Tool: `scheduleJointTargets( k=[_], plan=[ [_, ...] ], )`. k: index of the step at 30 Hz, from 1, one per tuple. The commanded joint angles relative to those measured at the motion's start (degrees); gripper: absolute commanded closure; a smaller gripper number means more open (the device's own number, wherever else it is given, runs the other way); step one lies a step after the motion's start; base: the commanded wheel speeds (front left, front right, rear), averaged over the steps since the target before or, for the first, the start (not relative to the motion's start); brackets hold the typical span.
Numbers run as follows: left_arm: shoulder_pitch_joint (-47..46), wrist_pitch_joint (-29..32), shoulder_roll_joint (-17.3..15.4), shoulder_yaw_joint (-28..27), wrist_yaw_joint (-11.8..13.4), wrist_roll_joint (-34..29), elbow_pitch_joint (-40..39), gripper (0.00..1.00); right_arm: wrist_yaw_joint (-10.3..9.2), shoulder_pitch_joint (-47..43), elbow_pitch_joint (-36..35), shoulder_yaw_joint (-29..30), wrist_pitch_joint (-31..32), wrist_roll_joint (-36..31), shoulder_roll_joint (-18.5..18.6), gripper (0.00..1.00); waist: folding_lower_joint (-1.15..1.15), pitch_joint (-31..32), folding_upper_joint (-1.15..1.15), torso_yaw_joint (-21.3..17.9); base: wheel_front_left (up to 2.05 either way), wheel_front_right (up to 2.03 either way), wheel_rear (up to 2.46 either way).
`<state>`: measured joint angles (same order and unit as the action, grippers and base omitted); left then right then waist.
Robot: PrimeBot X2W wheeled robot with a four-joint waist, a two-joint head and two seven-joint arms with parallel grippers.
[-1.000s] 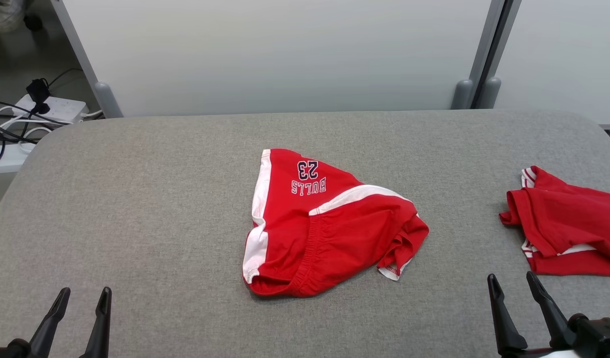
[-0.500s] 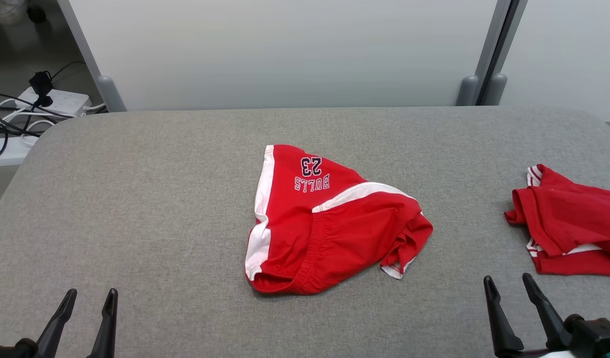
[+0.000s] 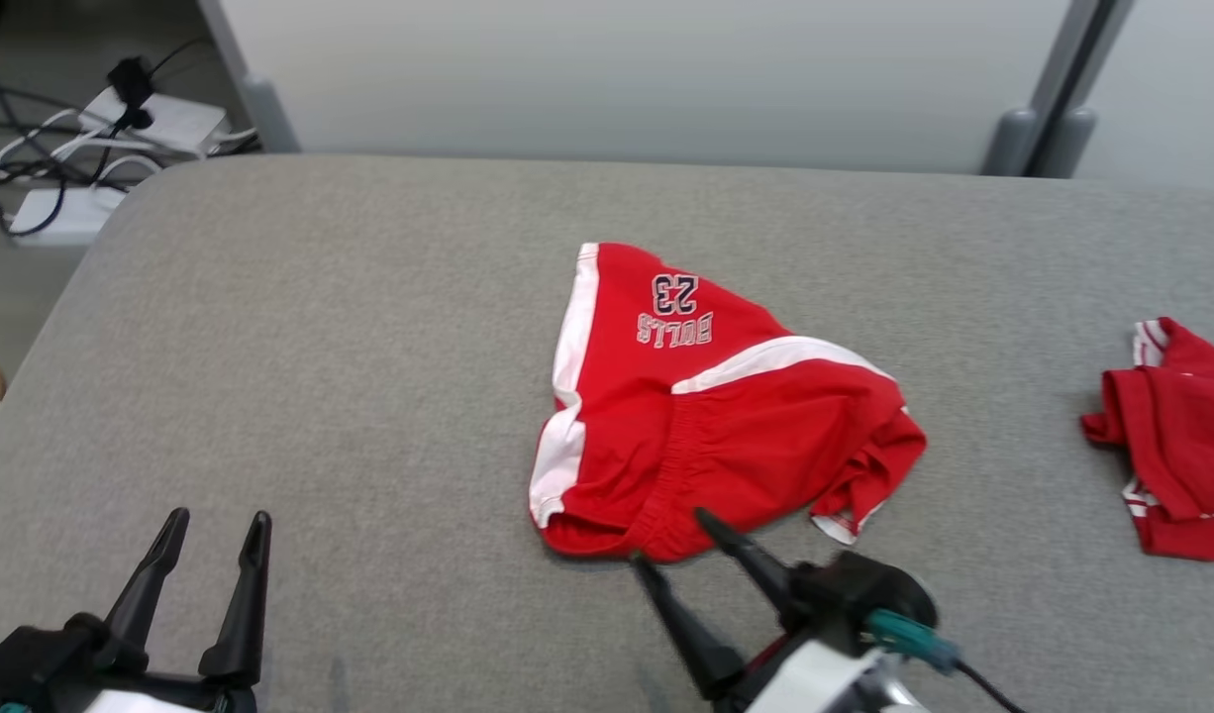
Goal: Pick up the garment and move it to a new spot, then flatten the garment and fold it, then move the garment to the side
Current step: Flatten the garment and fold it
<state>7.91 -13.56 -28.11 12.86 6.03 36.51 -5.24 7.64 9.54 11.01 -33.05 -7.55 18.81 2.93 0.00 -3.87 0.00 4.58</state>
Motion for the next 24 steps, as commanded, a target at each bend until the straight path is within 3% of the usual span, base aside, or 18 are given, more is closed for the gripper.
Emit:
scheduleJointTargets(
  k=[1,7,24],
  plan=[
    [-4.2,-0.1,-1.2,-1.9,-0.6,-0.9,-1.0,0.00,-0.15,3.8,1.3,-3.5,-0.2,1.0,-0.1,0.00,0.00,-1.6,0.00,1.9,0.00,0.00,0.00],
    [-7.9,-0.5,0.5,0.1,-2.3,-1.3,1.3,0.00,-0.15,13.2,14.0,-11.2,-2.1,4.6,-0.1,0.00,0.00,-4.0,0.00,5.5,0.00,0.00,0.00],
    [-13.6,-1.3,4.7,1.8,-6.4,-2.8,7.8,0.00,-0.15,27.0,32.7,-23.0,-3.5,13.0,-0.1,0.00,0.00,-7.1,0.00,10.4,0.00,0.00,0.00]
  ],
)
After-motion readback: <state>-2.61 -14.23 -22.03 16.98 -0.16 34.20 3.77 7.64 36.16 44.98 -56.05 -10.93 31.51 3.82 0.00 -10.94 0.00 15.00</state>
